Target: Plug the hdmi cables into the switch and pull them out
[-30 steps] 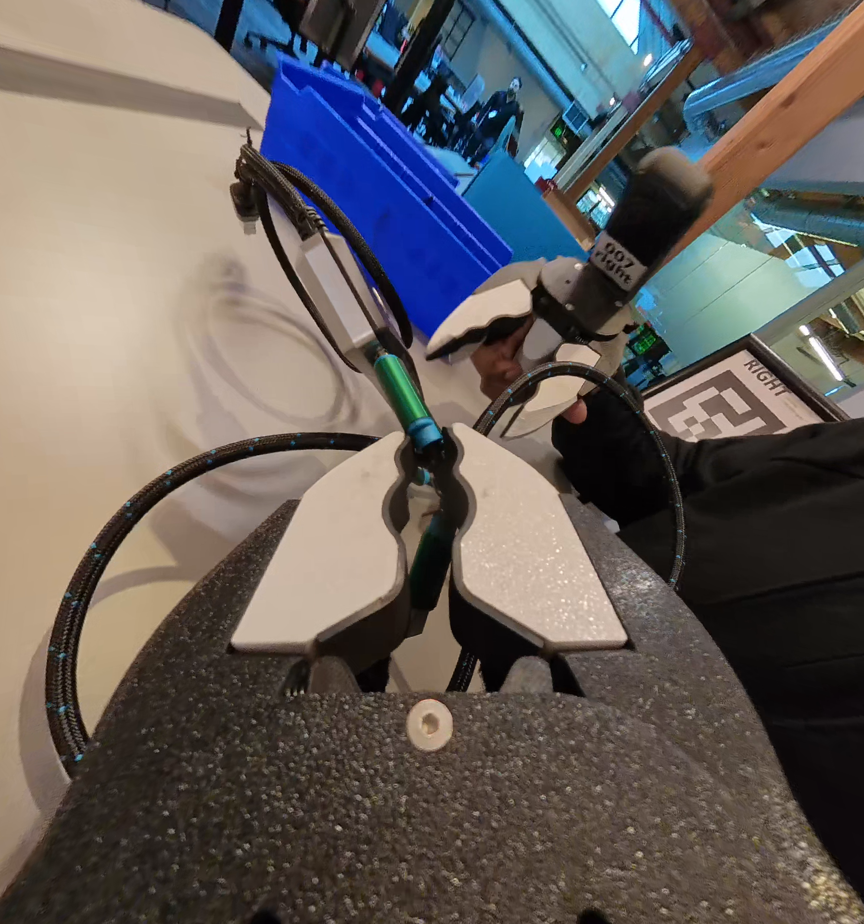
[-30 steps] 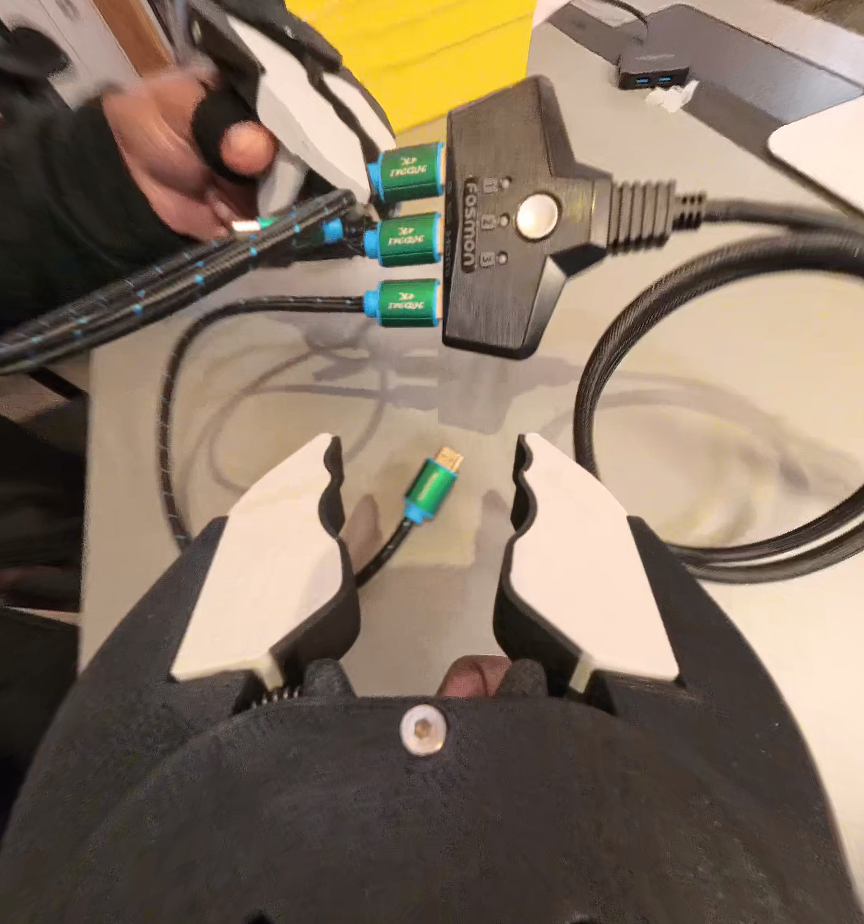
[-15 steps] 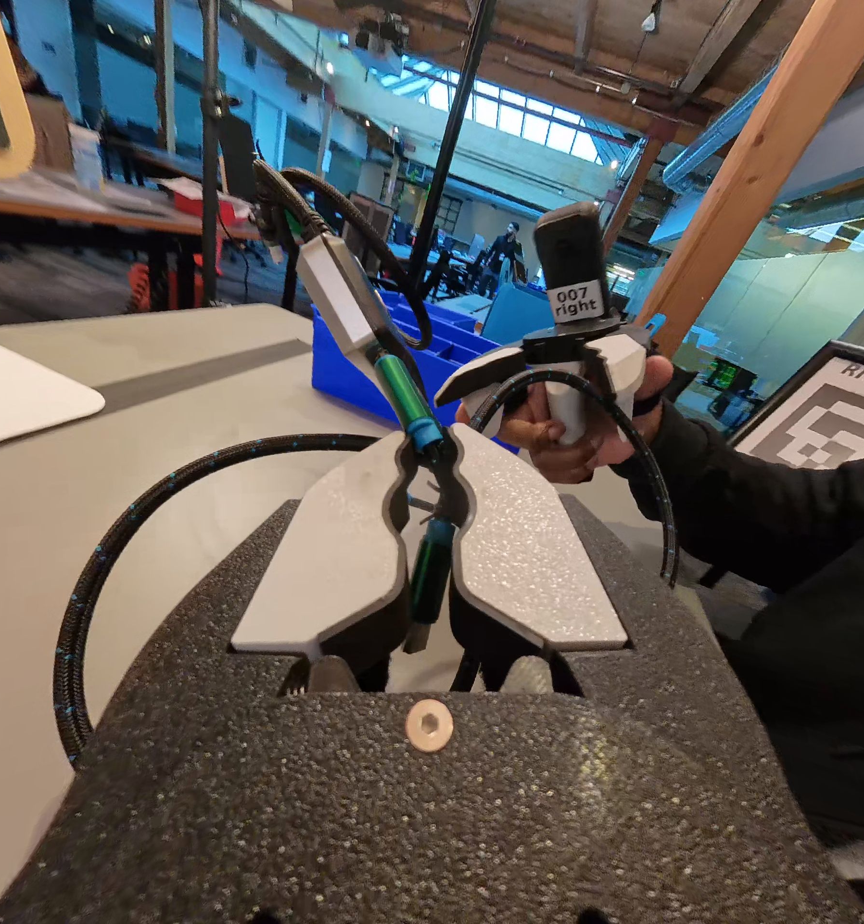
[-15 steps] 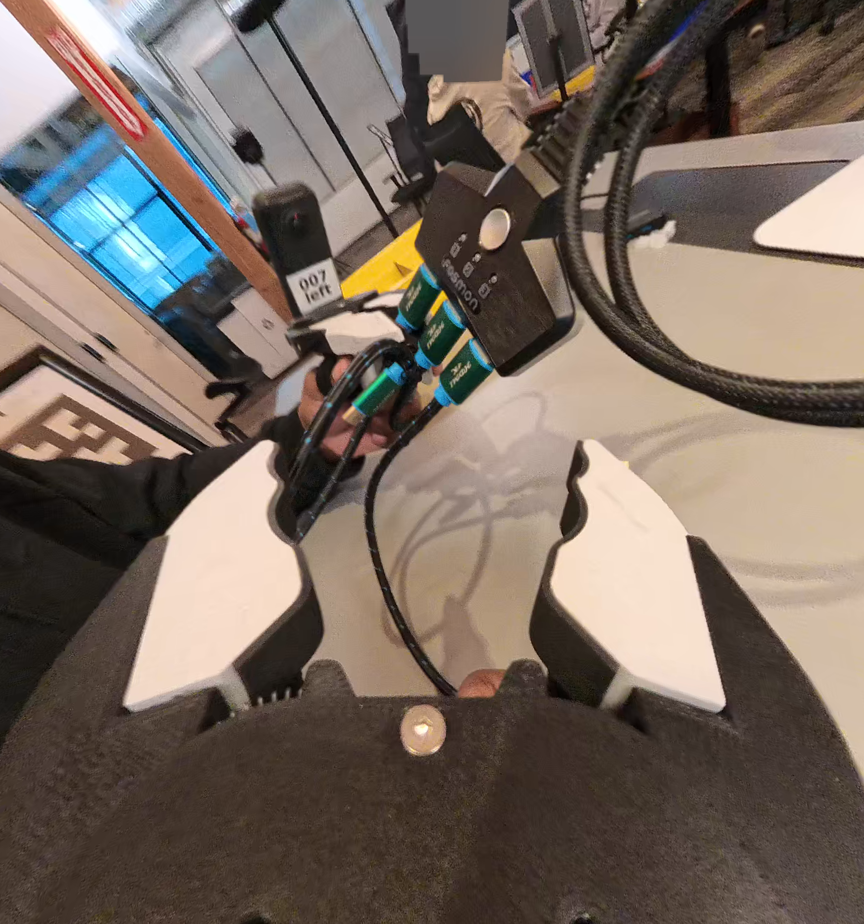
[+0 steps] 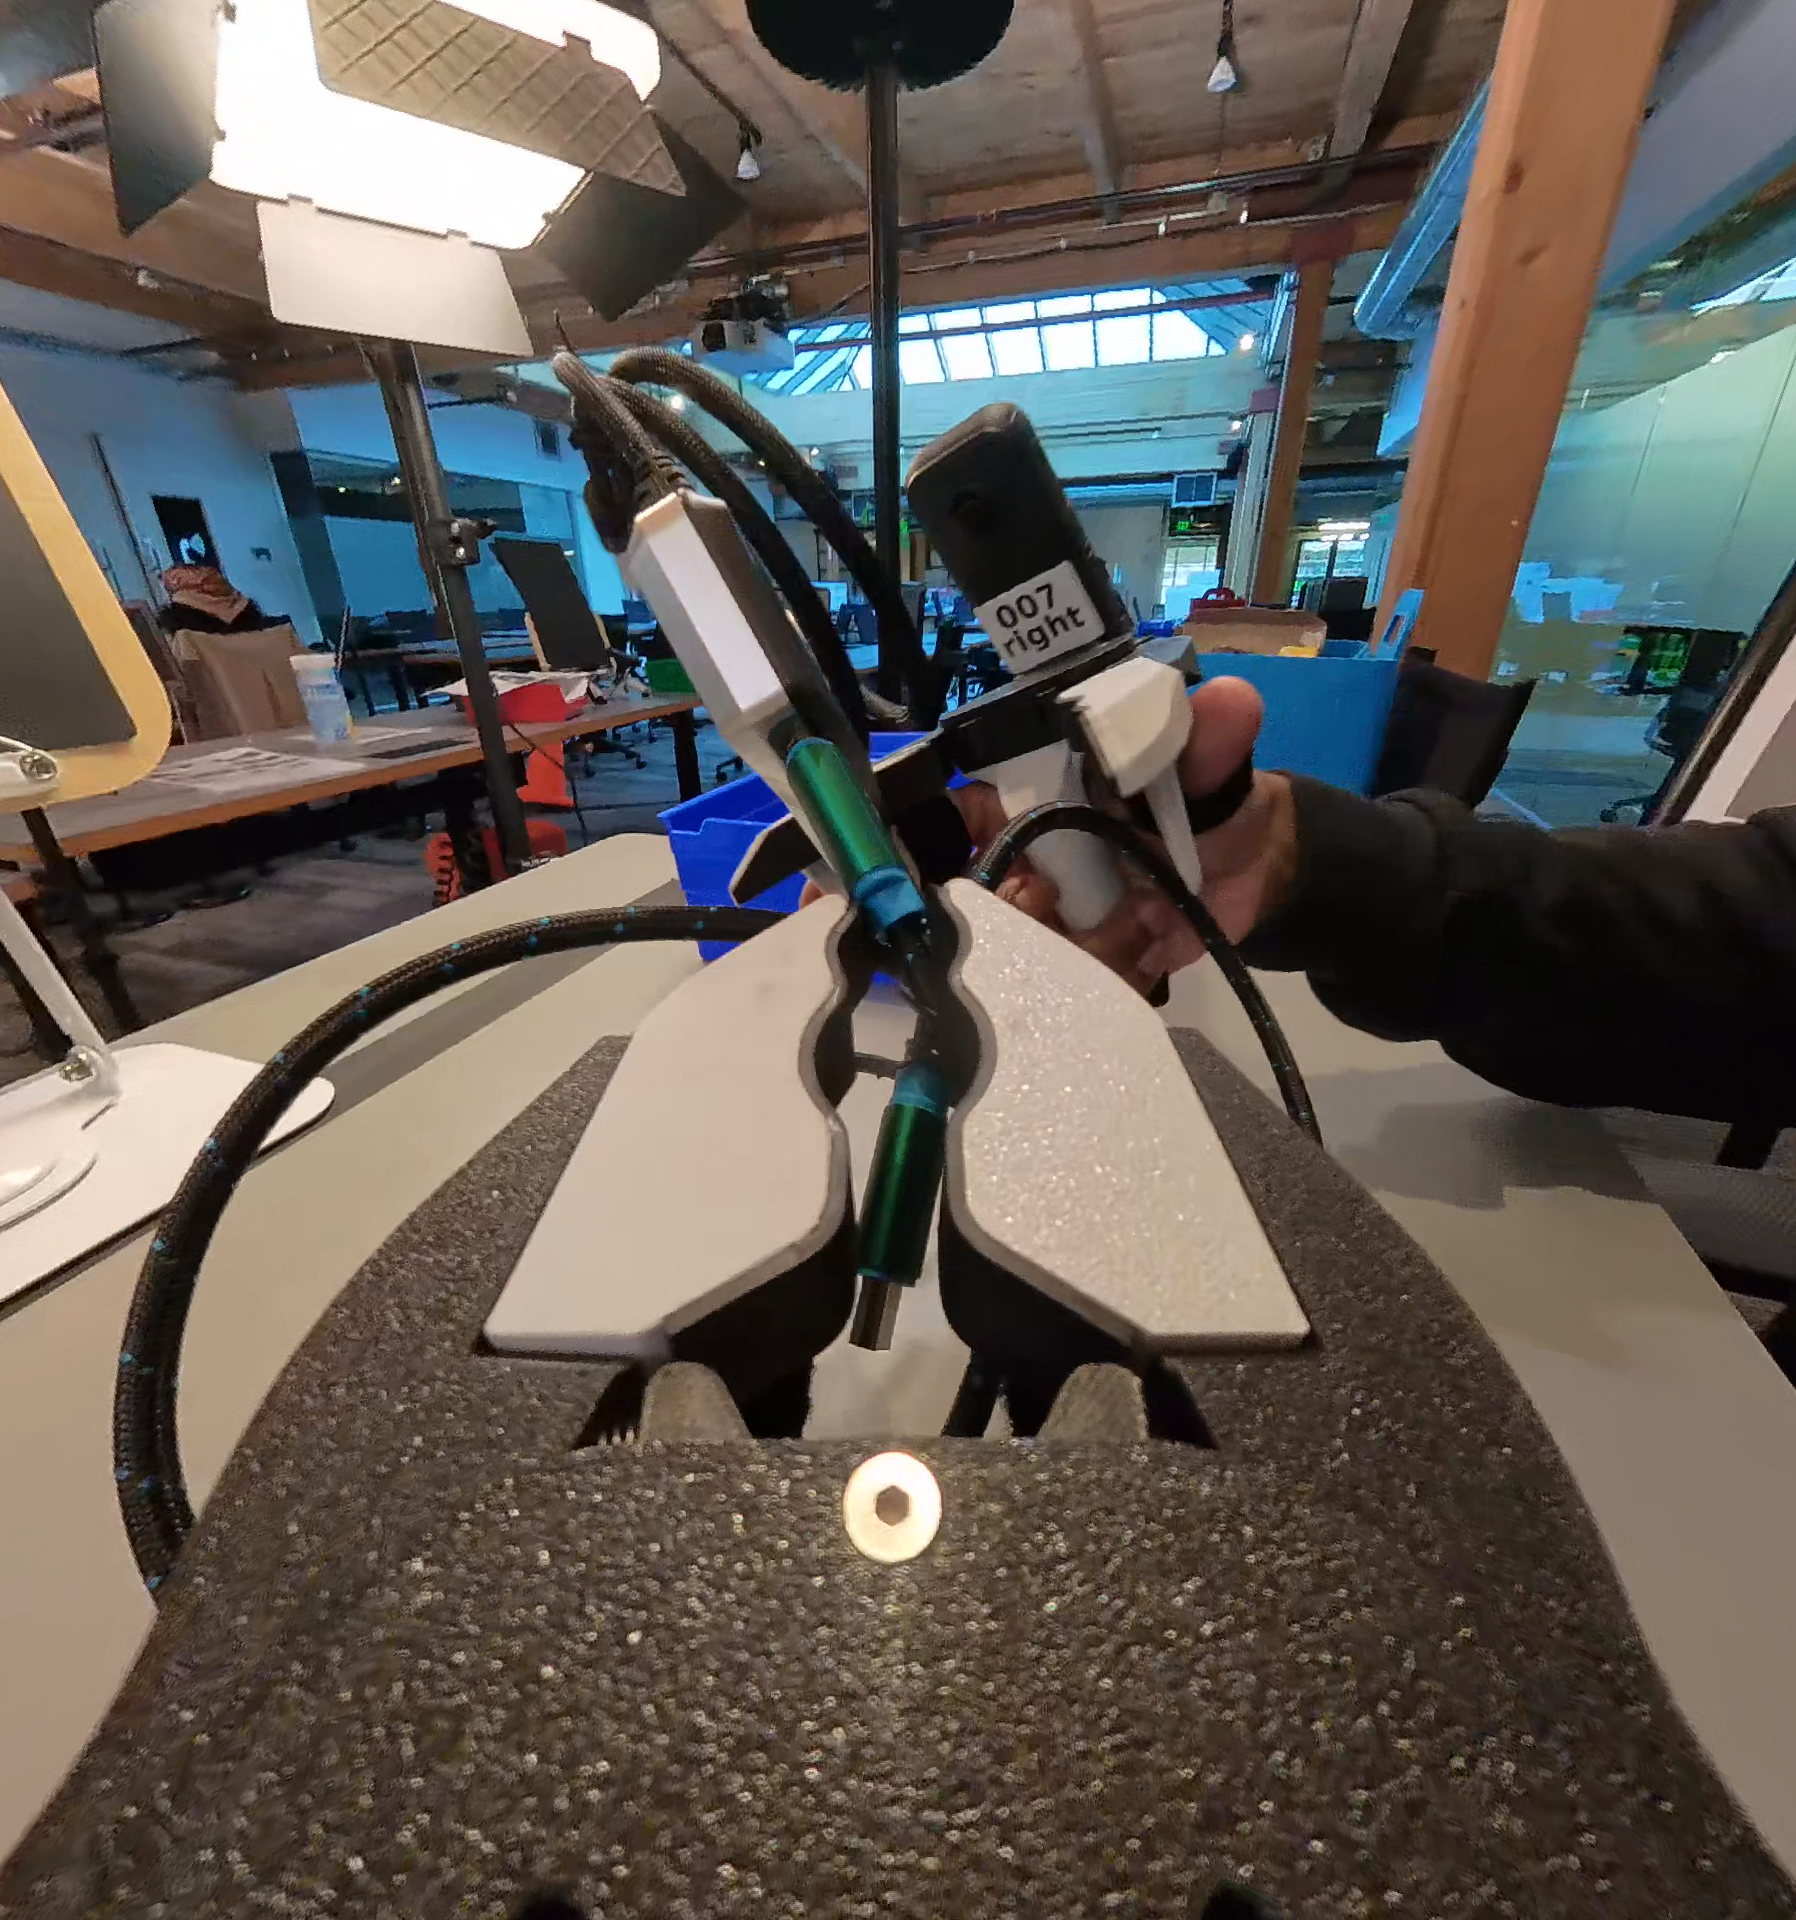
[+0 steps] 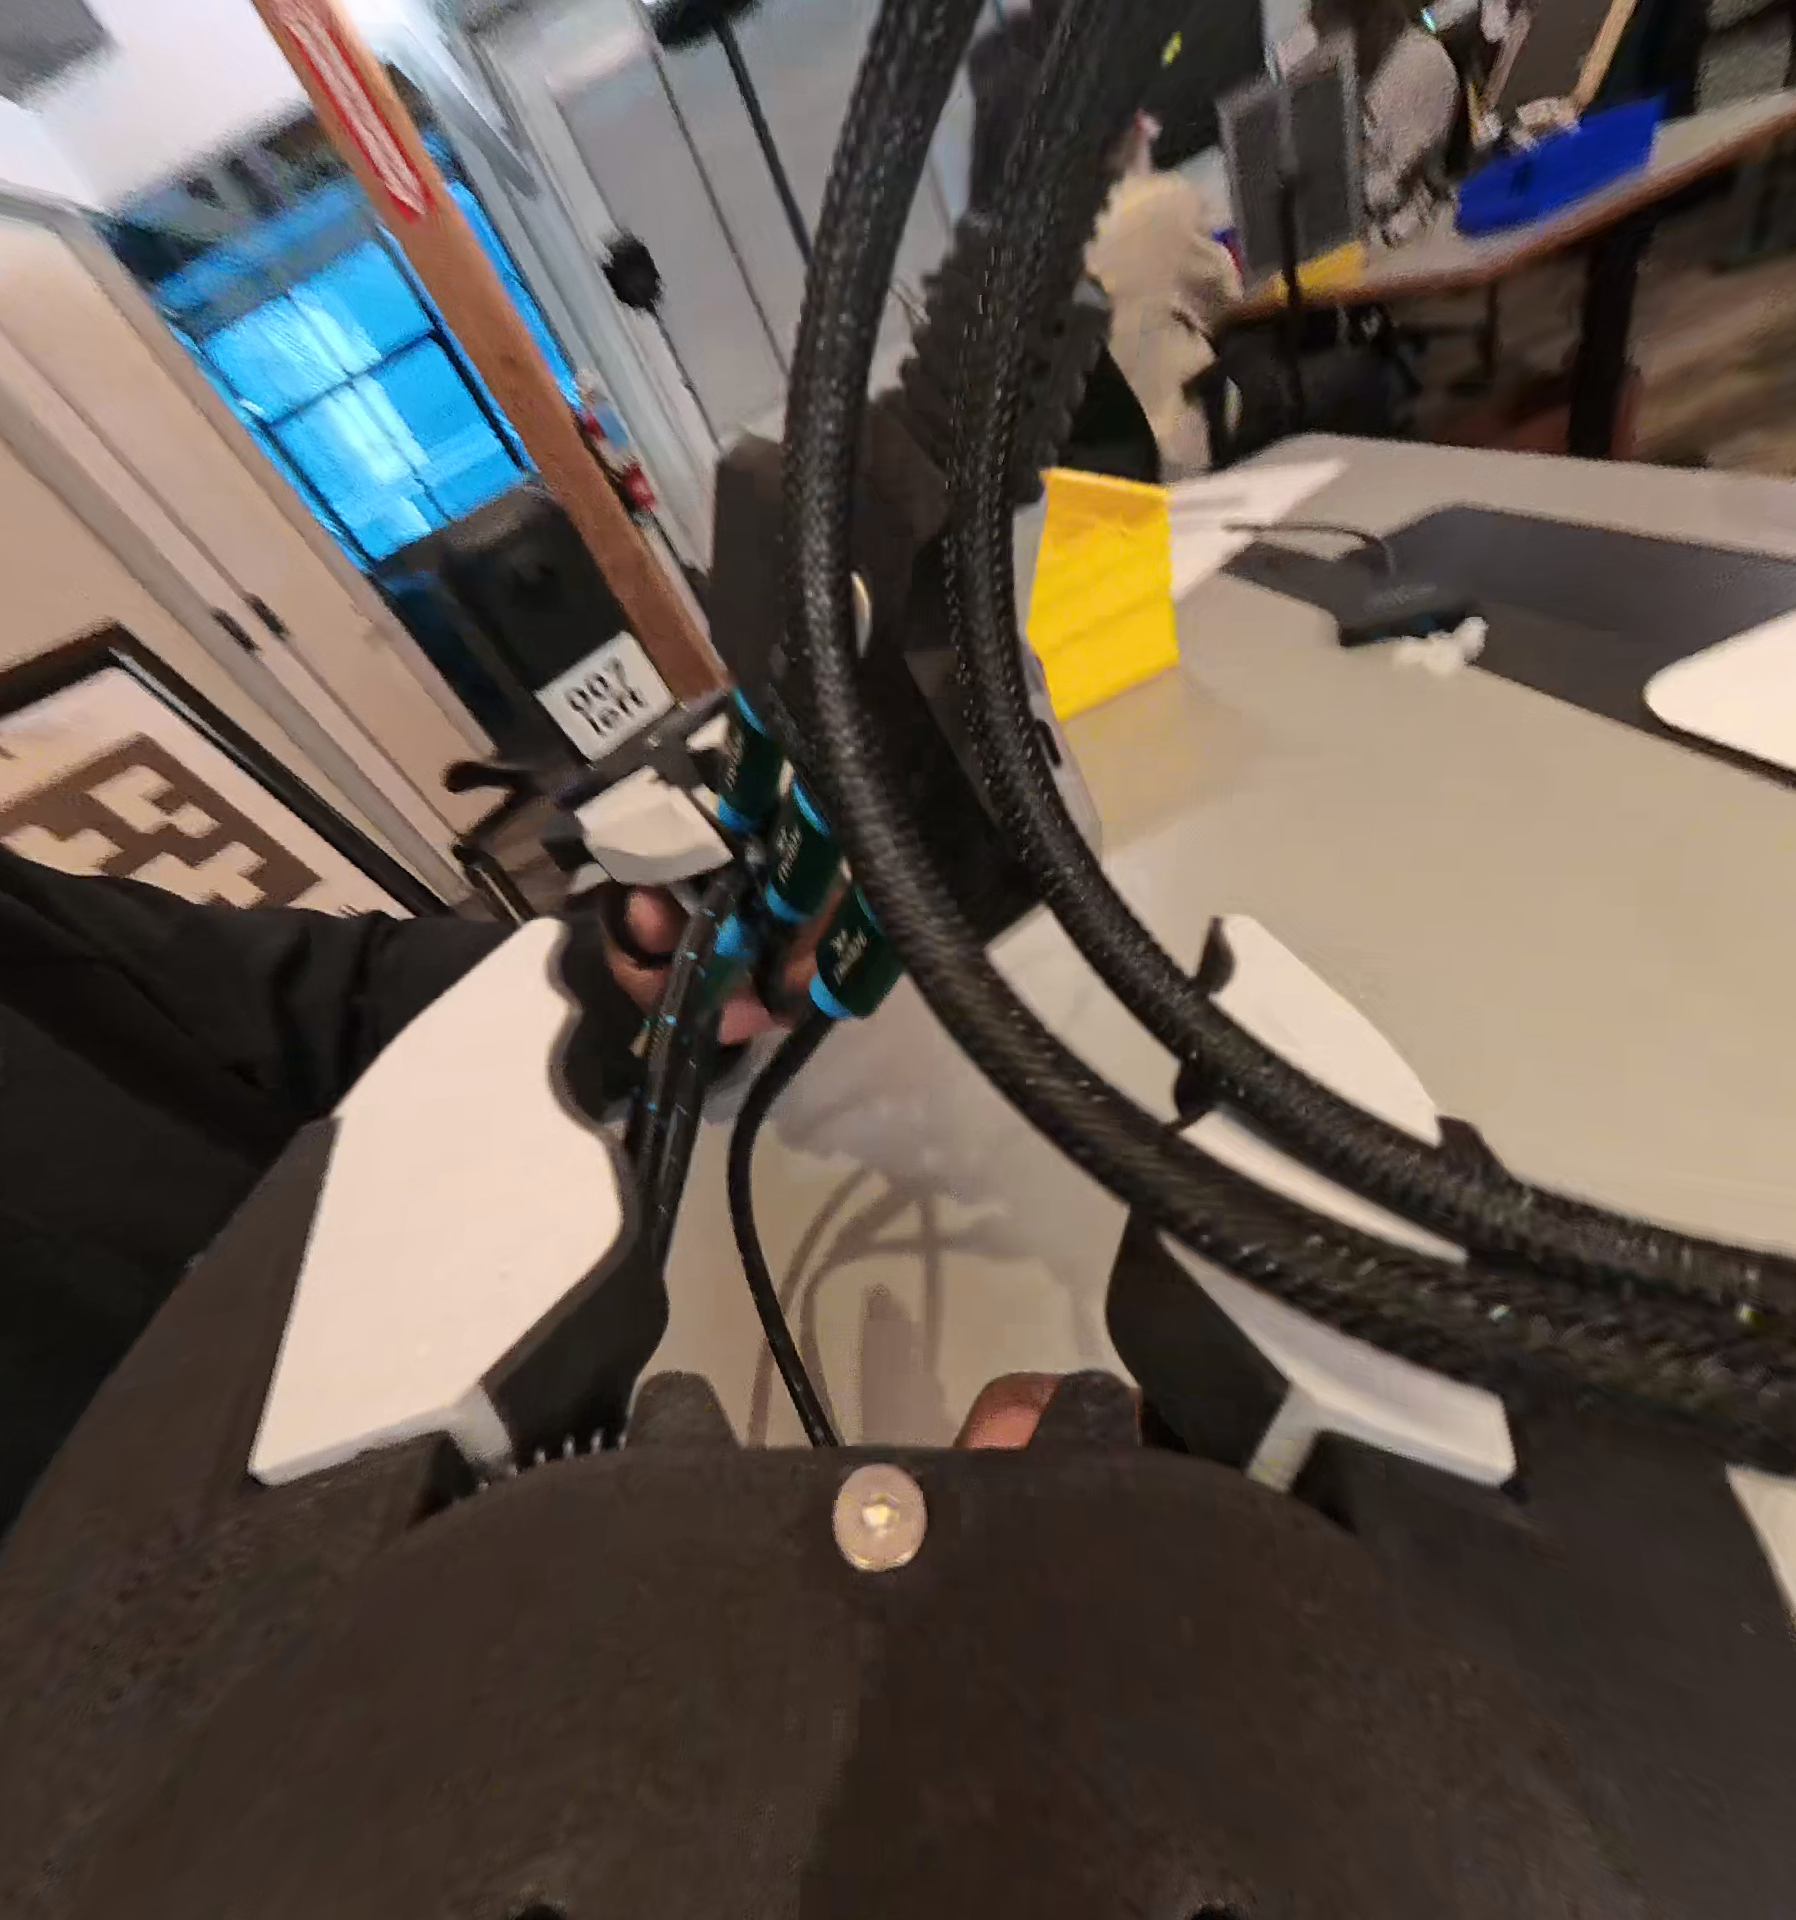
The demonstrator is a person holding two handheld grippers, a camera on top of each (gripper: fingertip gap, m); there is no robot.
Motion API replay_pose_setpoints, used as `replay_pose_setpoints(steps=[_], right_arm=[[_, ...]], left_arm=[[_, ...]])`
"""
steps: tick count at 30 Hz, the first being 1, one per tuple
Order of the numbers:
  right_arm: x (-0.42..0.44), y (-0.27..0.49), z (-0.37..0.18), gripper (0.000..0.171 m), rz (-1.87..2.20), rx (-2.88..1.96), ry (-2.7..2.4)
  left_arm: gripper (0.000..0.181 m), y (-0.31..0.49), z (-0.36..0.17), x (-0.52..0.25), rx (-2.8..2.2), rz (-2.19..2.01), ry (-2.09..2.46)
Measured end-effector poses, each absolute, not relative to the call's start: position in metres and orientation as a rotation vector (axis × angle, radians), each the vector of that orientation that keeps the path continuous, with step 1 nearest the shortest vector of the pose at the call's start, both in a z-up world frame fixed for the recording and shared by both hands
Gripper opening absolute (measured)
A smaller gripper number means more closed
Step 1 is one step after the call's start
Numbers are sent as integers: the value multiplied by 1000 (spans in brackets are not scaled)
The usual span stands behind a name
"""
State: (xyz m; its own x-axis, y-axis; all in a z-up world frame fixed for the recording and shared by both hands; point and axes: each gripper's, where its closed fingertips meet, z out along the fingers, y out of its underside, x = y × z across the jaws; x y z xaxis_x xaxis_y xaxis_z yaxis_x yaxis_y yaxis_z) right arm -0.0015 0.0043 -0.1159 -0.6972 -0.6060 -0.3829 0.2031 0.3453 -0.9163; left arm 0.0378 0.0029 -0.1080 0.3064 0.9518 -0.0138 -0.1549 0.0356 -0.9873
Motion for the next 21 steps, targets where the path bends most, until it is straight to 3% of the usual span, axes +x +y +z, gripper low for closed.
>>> replay_pose_setpoints(steps=[9,21], right_arm=[[2,-9,-106,40,-1501,-375,1917],[-42,-1,-74,34,-1572,-394,2100]], left_arm=[[12,10,-110,39,-1175,966,-821],[18,-2,-85,58,-1066,1086,-766]])
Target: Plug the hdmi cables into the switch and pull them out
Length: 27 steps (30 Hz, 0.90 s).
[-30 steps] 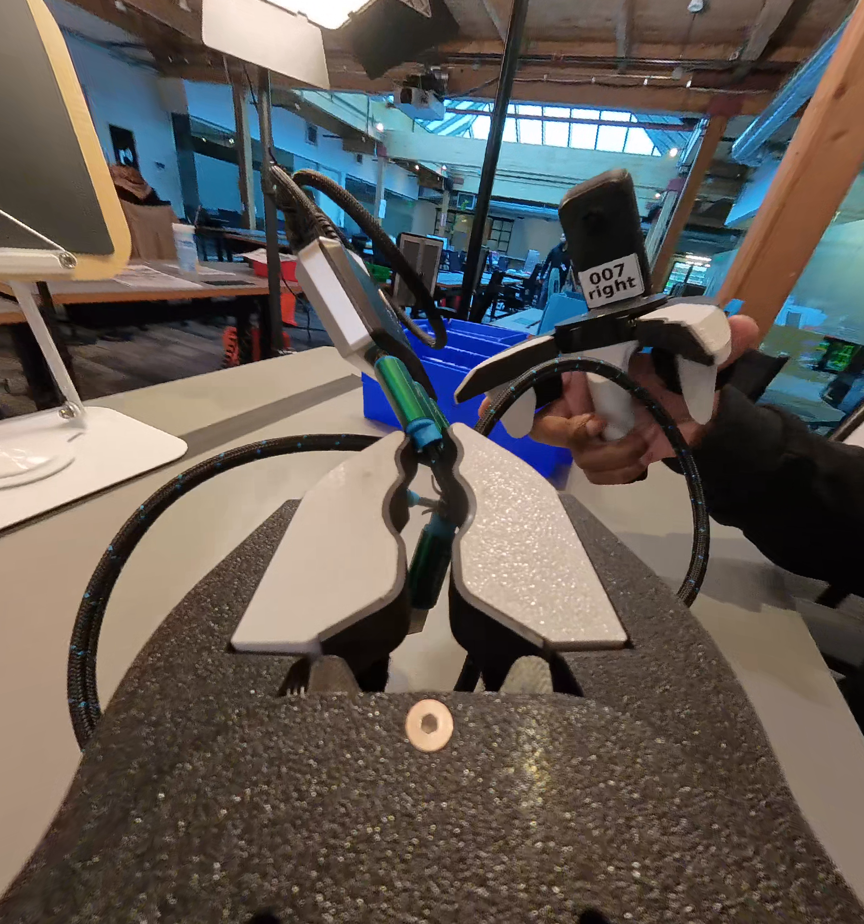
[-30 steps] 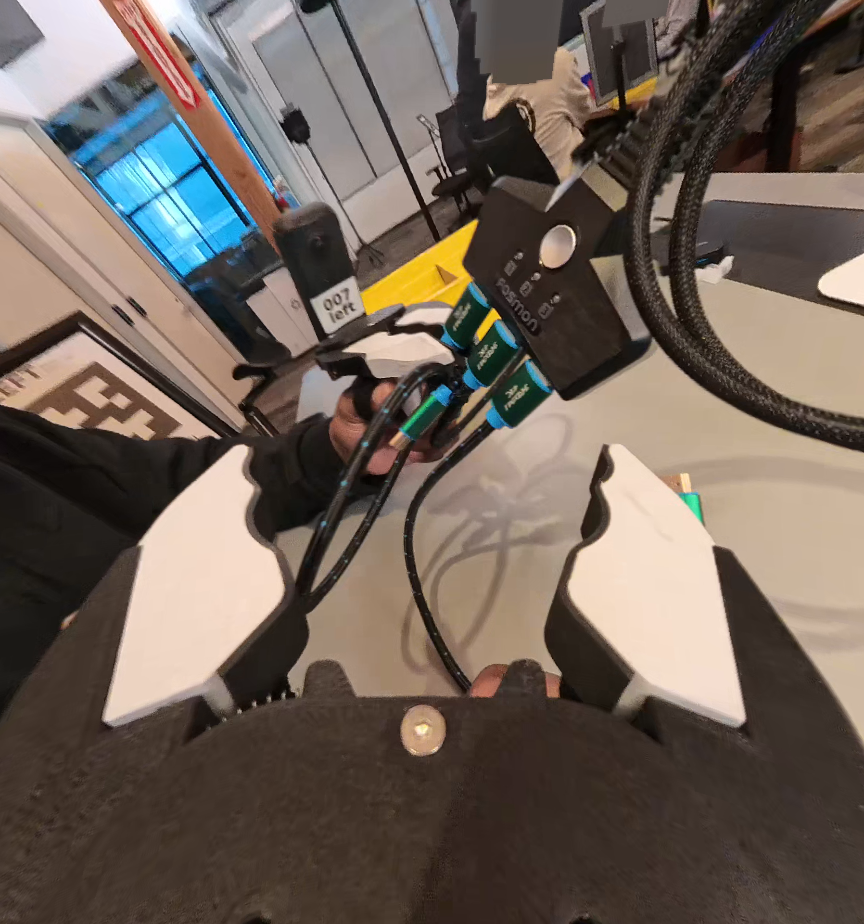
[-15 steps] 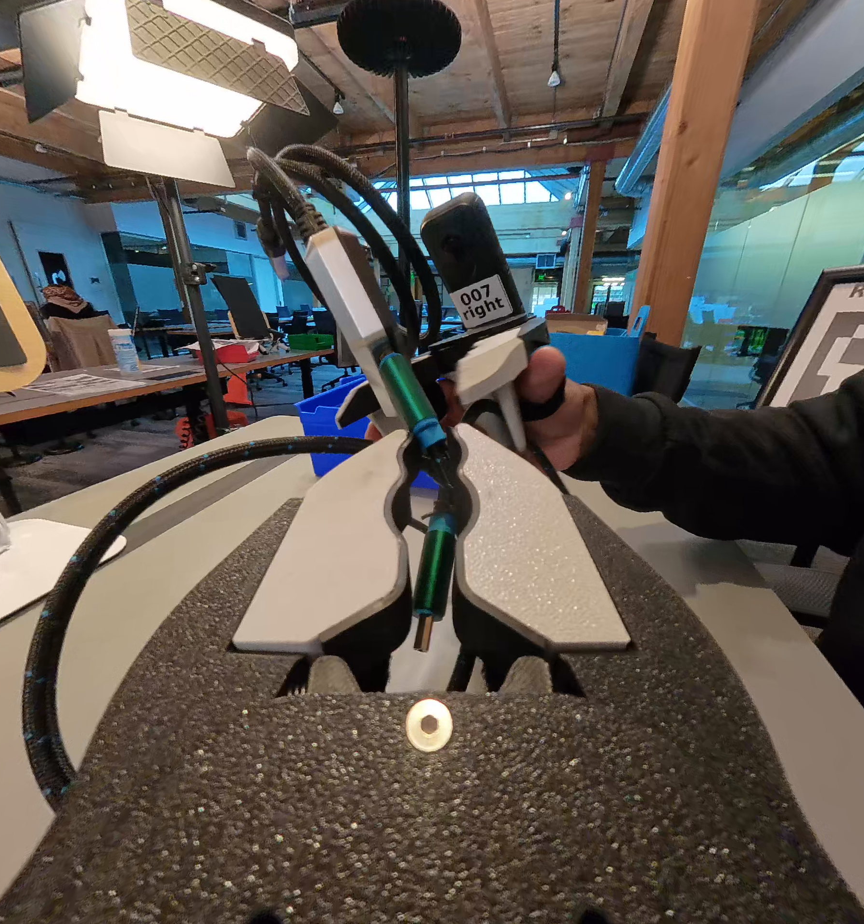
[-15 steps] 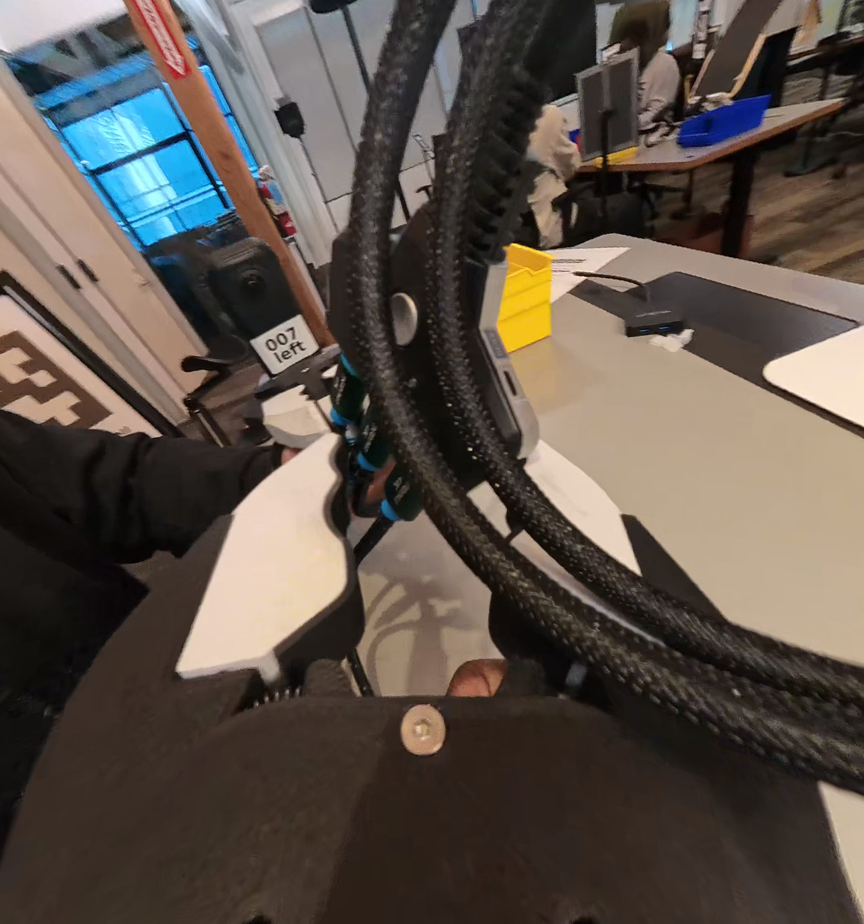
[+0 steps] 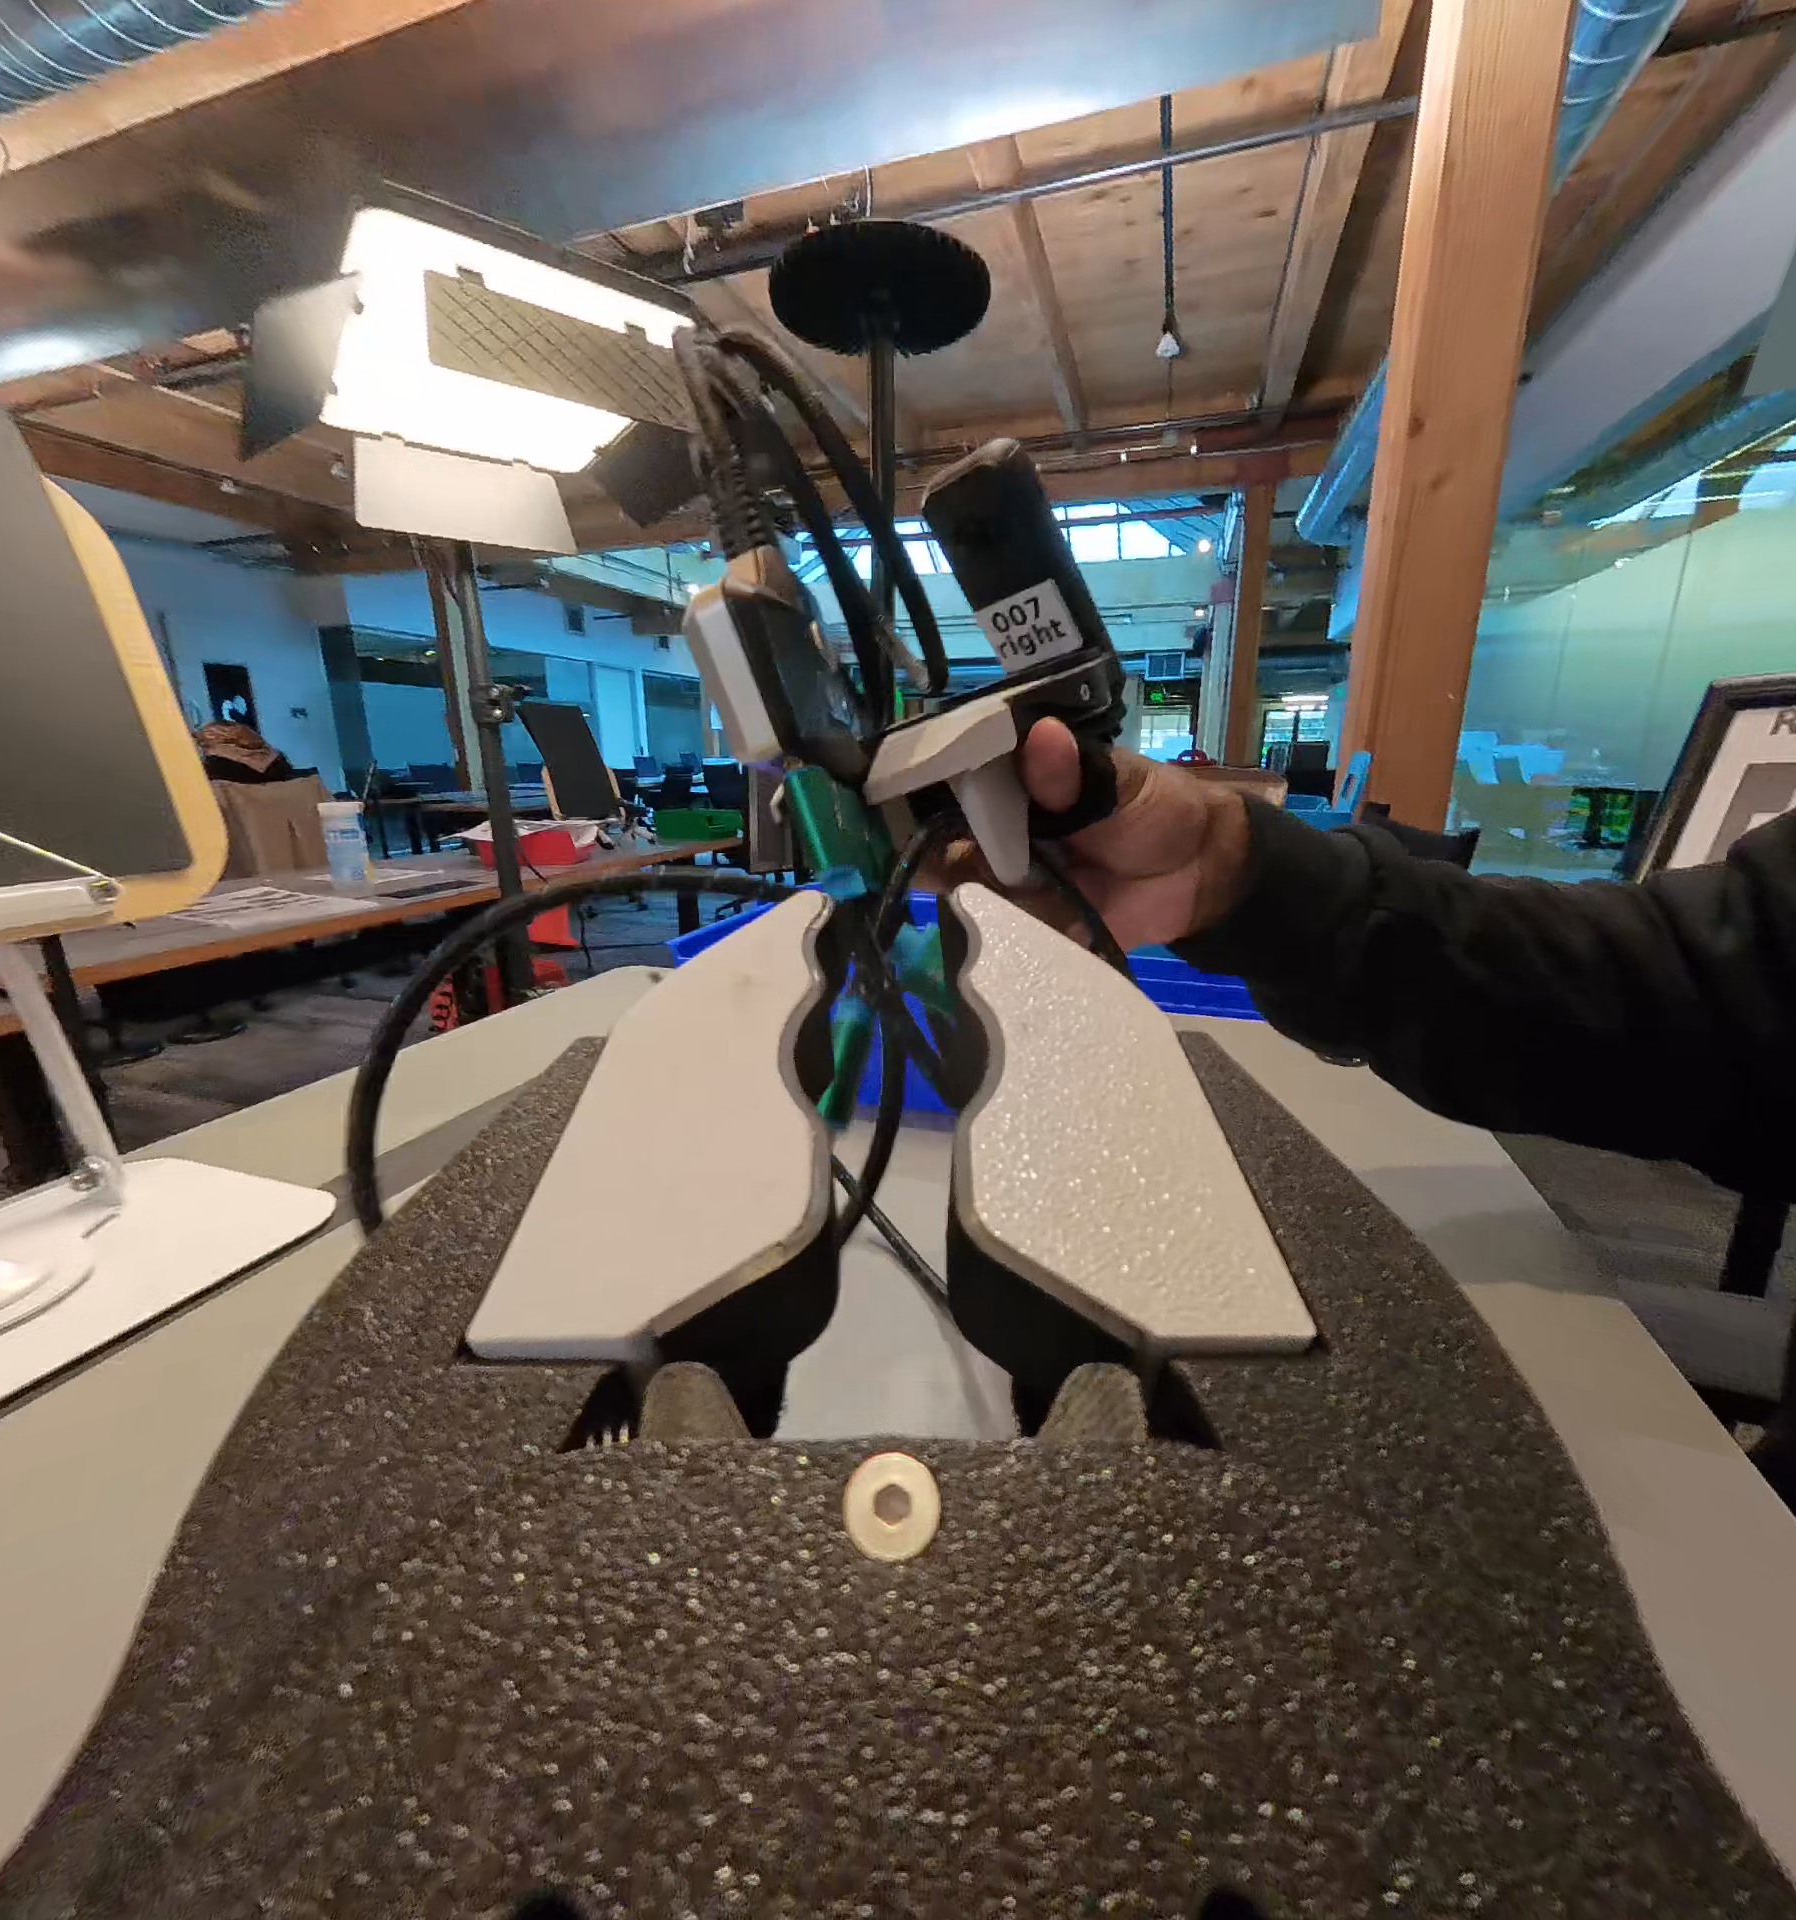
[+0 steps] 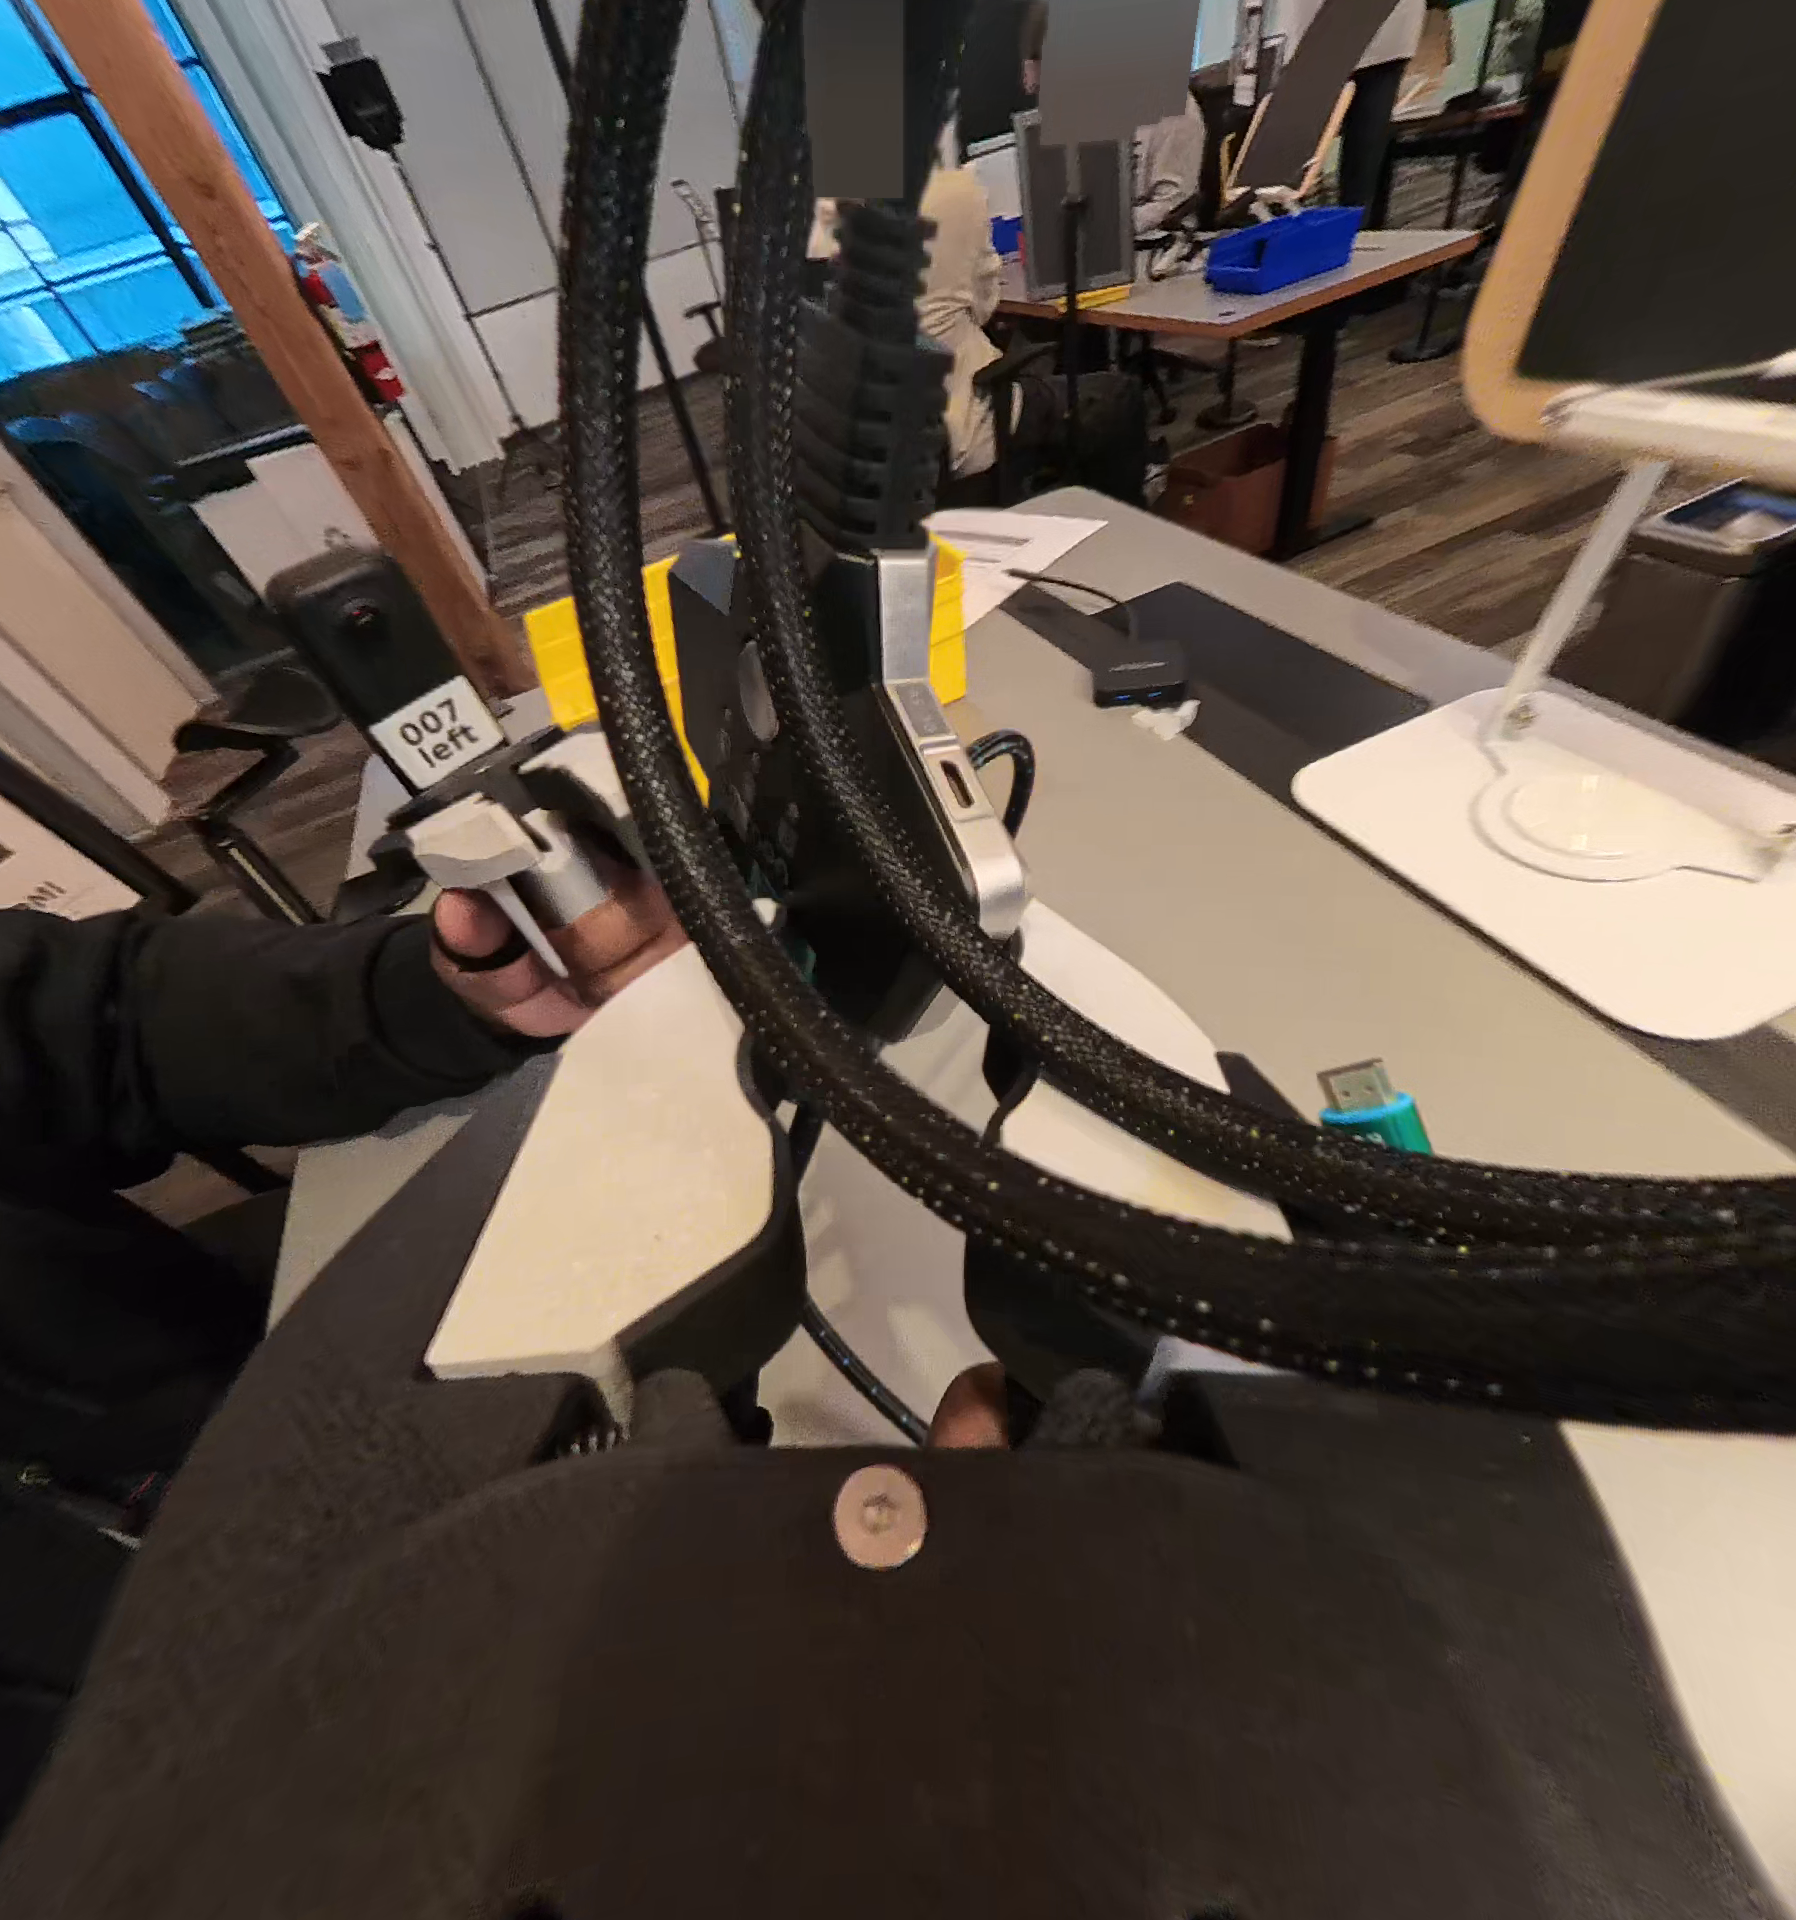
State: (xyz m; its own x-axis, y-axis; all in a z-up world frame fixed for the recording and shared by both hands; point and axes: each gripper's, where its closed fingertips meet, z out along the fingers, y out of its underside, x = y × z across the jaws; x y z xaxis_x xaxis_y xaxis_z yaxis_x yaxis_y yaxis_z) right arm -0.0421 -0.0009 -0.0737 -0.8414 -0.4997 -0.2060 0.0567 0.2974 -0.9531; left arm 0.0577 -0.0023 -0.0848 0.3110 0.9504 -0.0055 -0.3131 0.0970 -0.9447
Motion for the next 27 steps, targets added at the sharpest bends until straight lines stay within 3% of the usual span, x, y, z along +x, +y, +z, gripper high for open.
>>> replay_pose_setpoints(steps=[10,15,20,27], right_arm=[[-133,41,29,33,-1823,-406,2257],[-196,69,53,34,-1916,-442,2402],[-265,83,23,33,-1875,-467,2610],[-331,84,-65,32,-1469,-651,2916]], left_arm=[[17,-16,-103,54,-1056,1031,-866],[17,-9,-112,49,-1093,1013,-875],[16,-3,-123,43,-1133,994,-887],[16,3,-145,36,-1200,973,-912]])
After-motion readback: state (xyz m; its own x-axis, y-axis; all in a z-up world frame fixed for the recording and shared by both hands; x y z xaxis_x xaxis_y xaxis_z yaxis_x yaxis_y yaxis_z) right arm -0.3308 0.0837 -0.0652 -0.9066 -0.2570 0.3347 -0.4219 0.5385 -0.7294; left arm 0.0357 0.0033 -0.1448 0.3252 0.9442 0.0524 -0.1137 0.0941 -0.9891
